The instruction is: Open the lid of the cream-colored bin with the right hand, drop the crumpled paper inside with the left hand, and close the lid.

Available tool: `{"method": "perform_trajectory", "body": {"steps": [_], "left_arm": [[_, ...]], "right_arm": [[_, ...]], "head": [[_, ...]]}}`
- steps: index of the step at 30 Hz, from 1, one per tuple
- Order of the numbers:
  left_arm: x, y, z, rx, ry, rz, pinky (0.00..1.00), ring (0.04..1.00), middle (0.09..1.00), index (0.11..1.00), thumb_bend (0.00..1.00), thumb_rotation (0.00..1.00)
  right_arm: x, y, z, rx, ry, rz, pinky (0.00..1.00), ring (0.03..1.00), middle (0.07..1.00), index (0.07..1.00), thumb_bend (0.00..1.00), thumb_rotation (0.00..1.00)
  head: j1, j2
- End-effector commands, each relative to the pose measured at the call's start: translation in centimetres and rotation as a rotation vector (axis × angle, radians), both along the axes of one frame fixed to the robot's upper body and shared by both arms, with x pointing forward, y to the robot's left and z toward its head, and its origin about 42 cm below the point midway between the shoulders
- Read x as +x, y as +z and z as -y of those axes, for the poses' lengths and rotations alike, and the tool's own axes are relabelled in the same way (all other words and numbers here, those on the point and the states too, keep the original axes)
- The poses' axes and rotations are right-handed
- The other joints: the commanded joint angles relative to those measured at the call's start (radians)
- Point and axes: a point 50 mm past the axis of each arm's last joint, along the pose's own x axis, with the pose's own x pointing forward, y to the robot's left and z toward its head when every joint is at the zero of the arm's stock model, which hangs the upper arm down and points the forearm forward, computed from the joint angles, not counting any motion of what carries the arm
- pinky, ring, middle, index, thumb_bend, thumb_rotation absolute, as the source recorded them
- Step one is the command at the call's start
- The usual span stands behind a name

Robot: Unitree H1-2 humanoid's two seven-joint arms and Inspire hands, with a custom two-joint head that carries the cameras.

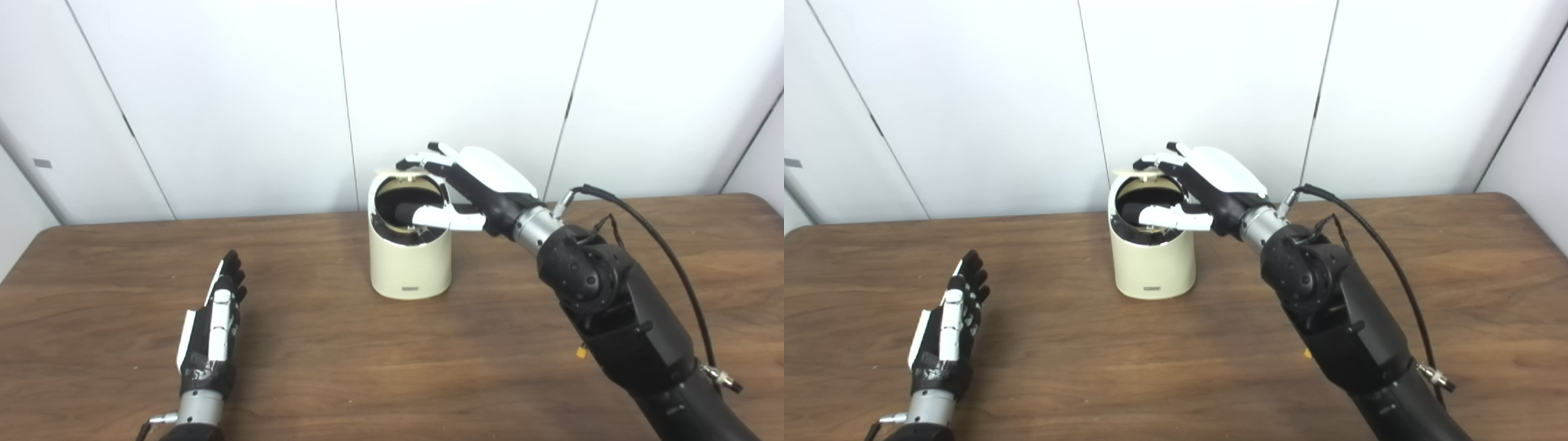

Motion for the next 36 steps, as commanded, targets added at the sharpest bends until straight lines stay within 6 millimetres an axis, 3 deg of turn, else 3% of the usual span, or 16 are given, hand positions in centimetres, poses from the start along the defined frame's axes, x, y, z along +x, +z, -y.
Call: {"method": "perform_trajectory", "body": {"steps": [1,10,23,36], "left_arm": [[-1.5,-2.3,1.2,-0.046,-0.001,-0.054,1.00,1.000,1.000,1.000,0.44,0.98],[-1.4,-2.3,1.4,-0.049,0.005,-0.054,1.00,1.000,1.000,1.000,0.44,0.96],[-1.3,-2.3,1.6,-0.051,0.009,-0.056,1.00,1.000,1.000,1.000,0.44,0.95],[-1.3,-2.2,1.8,-0.062,0.021,-0.068,1.00,1.000,1.000,1.000,0.44,0.84]], "right_arm": [[-0.1,1.3,-0.2,-0.036,0.027,0.066,0.96,1.000,0.894,0.844,0.61,1.00],[-0.1,-0.7,-0.6,-0.129,0.032,0.038,1.00,1.000,0.920,0.858,0.69,1.00],[-0.5,-1.8,-0.5,-0.255,0.027,0.084,1.00,1.000,0.957,0.857,0.68,1.00],[-1.1,-2.2,1.0,-0.265,0.001,0.086,1.00,1.000,0.969,0.847,0.67,1.00]], "head": [[0.001,0.002],[0.007,0.006],[0.014,0.014],[0.024,0.031]]}}
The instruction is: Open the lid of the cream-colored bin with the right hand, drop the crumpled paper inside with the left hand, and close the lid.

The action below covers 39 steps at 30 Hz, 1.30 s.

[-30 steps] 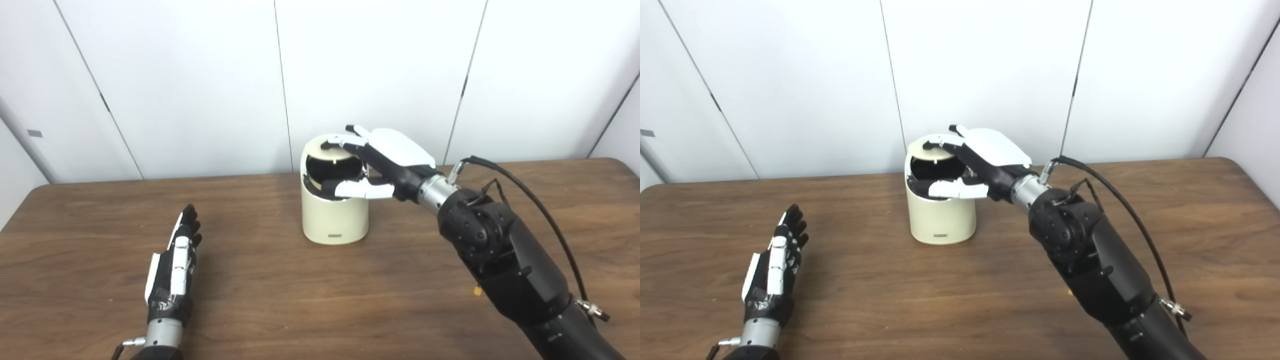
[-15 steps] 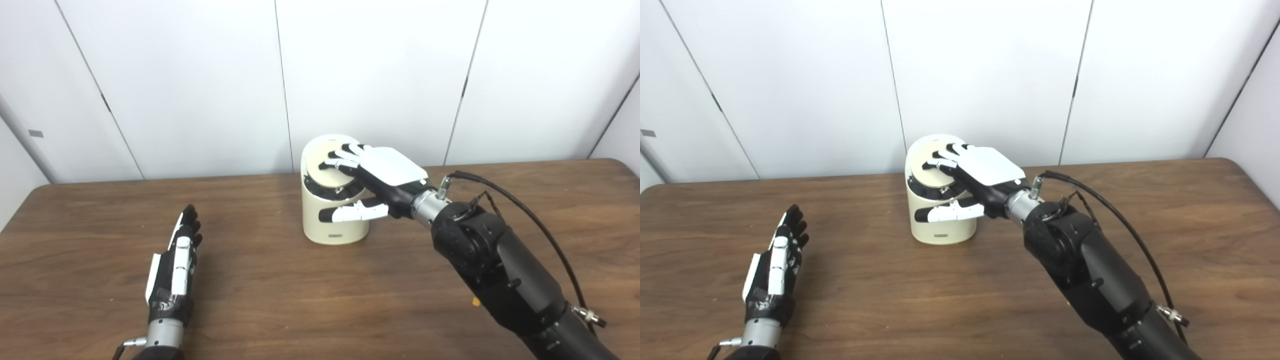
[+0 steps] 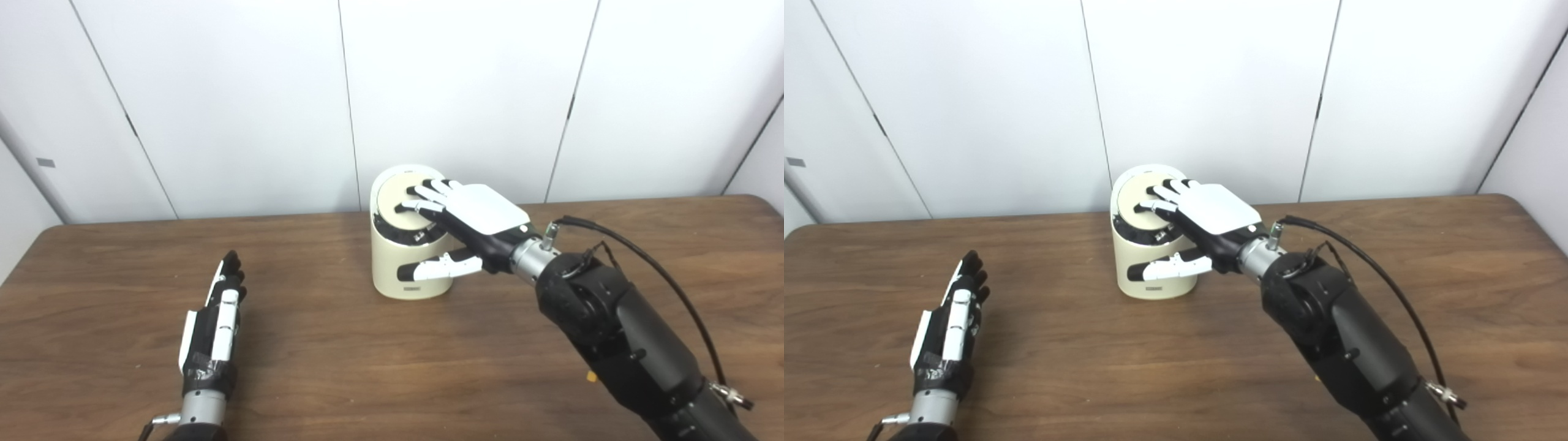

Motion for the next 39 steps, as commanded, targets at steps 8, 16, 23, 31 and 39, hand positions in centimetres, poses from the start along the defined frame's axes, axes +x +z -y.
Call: {"method": "perform_trajectory", "body": {"steps": [8,16,23,31,39], "left_arm": [[-1.1,-2.2,1.5,-0.070,0.004,-0.063,1.00,1.000,1.000,1.000,0.44,0.81],[-1.1,-2.0,1.6,-0.068,0.005,-0.070,1.00,1.000,1.000,1.000,0.46,0.79],[-1.2,-1.8,1.8,-0.063,0.007,-0.062,1.00,1.000,1.000,1.000,0.46,0.80],[-1.2,-1.7,2.0,-0.092,0.003,-0.051,1.00,1.000,1.000,1.000,0.46,0.81],[-1.2,-1.4,2.4,-0.108,0.006,-0.037,1.00,1.000,1.000,1.000,0.47,0.86]], "right_arm": [[-0.4,0.9,1.3,-0.023,-0.032,0.046,1.00,1.000,0.958,0.839,0.67,1.00],[-0.6,0.7,1.6,-0.029,-0.046,0.041,1.00,1.000,0.954,0.838,0.67,1.00],[-0.3,0.7,1.2,-0.033,-0.042,0.034,1.00,1.000,0.951,0.842,0.67,1.00],[-0.1,0.5,0.9,-0.057,-0.025,0.024,1.00,1.000,0.958,0.854,0.68,1.00],[0.2,0.2,1.0,-0.109,-0.039,-0.016,1.00,1.000,0.937,0.840,0.72,1.00]], "head": [[0.007,0.013],[0.010,0.021],[0.017,0.030],[0.024,0.036],[0.032,0.044]]}}
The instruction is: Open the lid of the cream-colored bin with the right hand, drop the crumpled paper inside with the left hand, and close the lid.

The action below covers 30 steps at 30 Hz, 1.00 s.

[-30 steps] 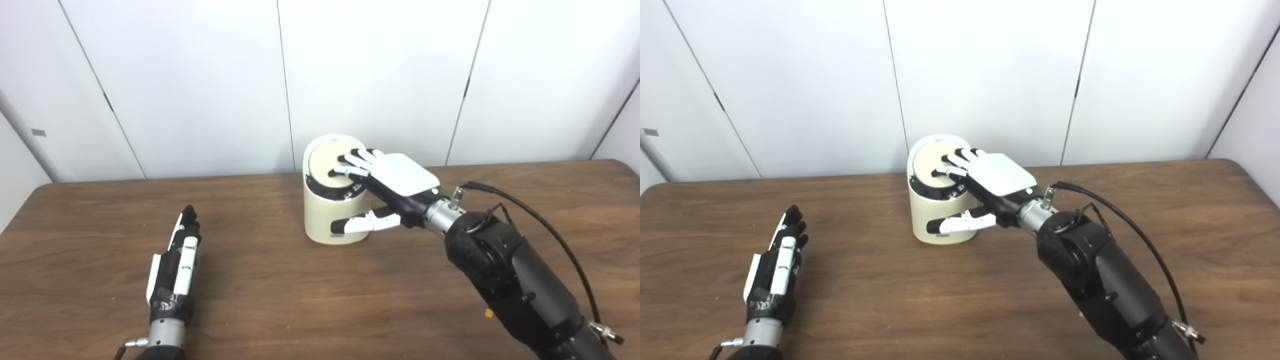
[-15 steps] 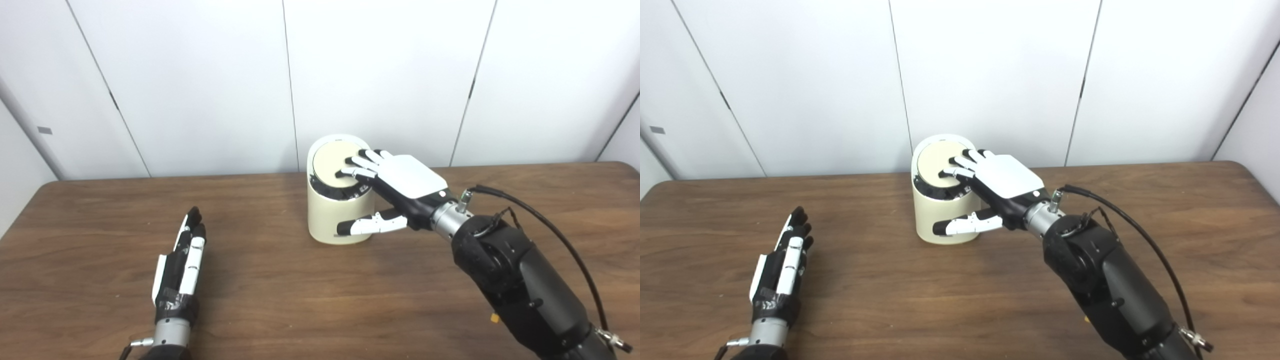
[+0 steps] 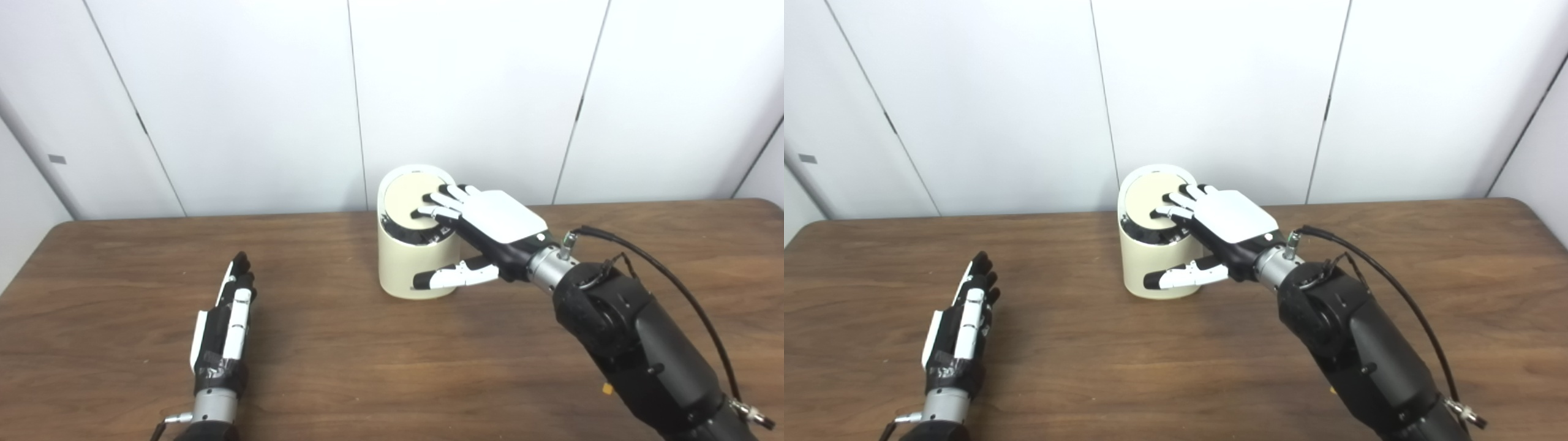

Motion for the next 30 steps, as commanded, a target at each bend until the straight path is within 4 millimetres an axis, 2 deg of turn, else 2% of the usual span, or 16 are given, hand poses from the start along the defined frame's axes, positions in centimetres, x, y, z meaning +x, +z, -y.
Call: {"method": "perform_trajectory", "body": {"steps": [1,7,12,19,30], "left_arm": [[-1.0,-1.4,1.6,-0.074,-0.005,-0.022,1.00,1.000,1.000,1.000,0.47,0.87],[-1.1,-1.2,1.6,-0.062,0.000,-0.014,1.00,1.000,1.000,1.000,0.47,0.91],[-1.0,-1.4,1.5,-0.068,0.001,-0.013,1.00,1.000,1.000,1.000,0.48,0.90],[-1.0,-1.3,1.5,-0.061,-0.001,-0.021,1.00,1.000,1.000,1.000,0.47,0.89],[-0.9,-1.6,1.4,-0.087,-0.018,-0.033,1.00,1.000,1.000,1.000,0.43,0.79]], "right_arm": [[0.6,0.4,0.5,-0.066,-0.026,-0.021,1.00,1.000,0.934,0.836,0.72,1.00],[0.7,0.1,0.7,-0.118,-0.051,-0.057,1.00,1.000,0.908,0.809,0.73,1.00],[0.7,0.2,0.7,-0.120,-0.059,-0.058,1.00,1.000,0.921,0.833,0.73,1.00],[0.5,1.2,0.8,0.011,-0.045,0.029,1.00,1.000,0.952,0.887,0.70,1.00],[0.6,3.1,1.3,0.217,-0.066,0.164,1.00,1.000,0.999,0.989,0.62,1.00]], "head": [[0.002,0.001],[0.004,0.005],[0.006,0.007],[0.004,0.007],[-0.001,0.004]]}}
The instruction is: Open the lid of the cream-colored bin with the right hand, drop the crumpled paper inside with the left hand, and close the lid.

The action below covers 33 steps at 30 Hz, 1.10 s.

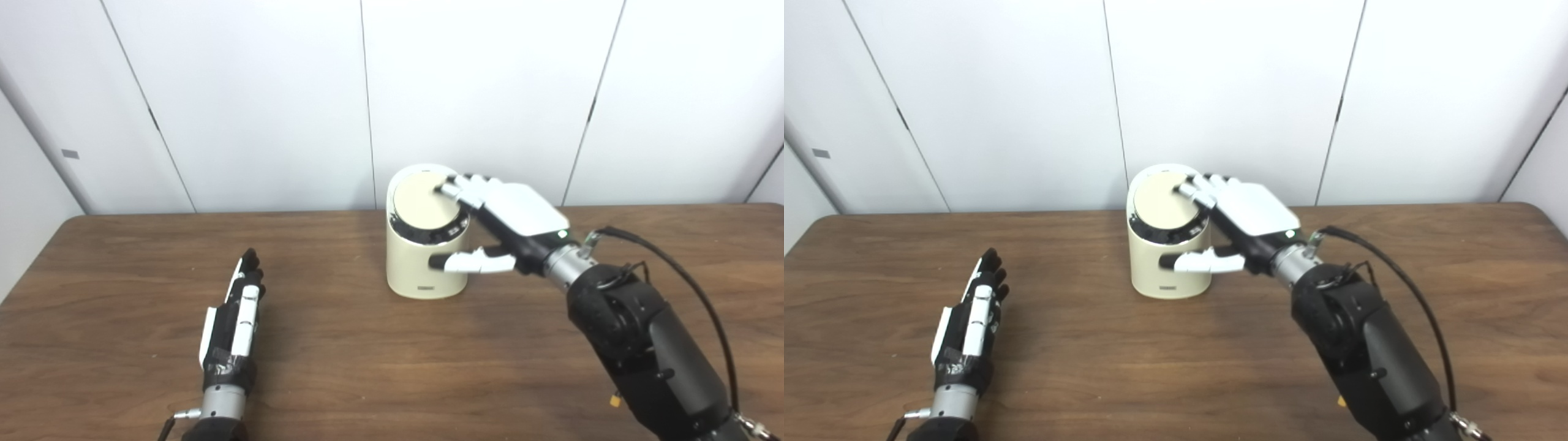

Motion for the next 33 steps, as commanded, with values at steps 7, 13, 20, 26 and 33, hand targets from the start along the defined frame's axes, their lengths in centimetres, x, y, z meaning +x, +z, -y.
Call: {"method": "perform_trajectory", "body": {"steps": [7,13,20,26,33], "left_arm": [[-0.7,-1.9,1.1,-0.079,-0.015,-0.038,1.00,1.000,1.000,1.000,0.41,0.74],[-0.8,-1.8,0.8,-0.077,-0.016,-0.041,1.00,1.000,1.000,1.000,0.41,0.74],[-0.9,-1.6,0.3,-0.058,-0.012,-0.043,1.00,1.000,1.000,1.000,0.40,0.82],[-1.2,-1.3,-0.3,-0.038,-0.023,-0.053,1.00,1.000,1.000,1.000,0.45,0.90],[-1.5,-0.9,-0.6,-0.036,-0.030,-0.053,1.00,1.000,1.000,1.000,0.45,0.93]], "right_arm": [[0.5,3.2,0.9,0.120,-0.046,0.127,1.00,1.000,1.000,1.000,0.61,1.00],[0.3,2.6,2.3,0.213,-0.084,0.088,1.00,1.000,1.000,1.000,0.55,1.00],[-0.2,1.1,3.8,0.298,-0.151,0.015,0.99,1.000,1.000,1.000,0.54,1.00],[-0.9,-1.4,5.8,0.364,-0.192,-0.051,0.92,1.000,1.000,0.991,0.54,1.00],[-2.3,-4.1,7.2,0.525,-0.231,-0.122,0.94,0.995,0.993,0.967,0.46,1.00]], "head": [[-0.005,-0.004],[-0.017,-0.003],[-0.036,0.007],[-0.044,0.020],[-0.044,0.038]]}}
